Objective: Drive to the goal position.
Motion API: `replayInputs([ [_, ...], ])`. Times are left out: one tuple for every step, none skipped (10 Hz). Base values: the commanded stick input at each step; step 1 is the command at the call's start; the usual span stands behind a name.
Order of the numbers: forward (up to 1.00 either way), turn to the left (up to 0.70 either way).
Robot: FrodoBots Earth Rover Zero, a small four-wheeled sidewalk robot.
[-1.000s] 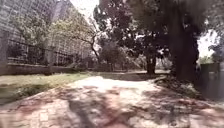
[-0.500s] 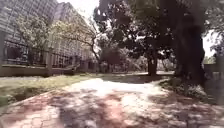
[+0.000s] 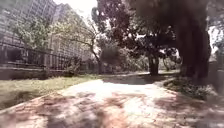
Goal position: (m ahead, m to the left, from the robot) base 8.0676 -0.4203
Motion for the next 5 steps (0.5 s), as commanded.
replayInputs([
  [0.7, -0.14],
  [0.7, -0.21],
  [0.7, -0.29],
  [0.7, -0.33],
  [0.7, -0.13],
])
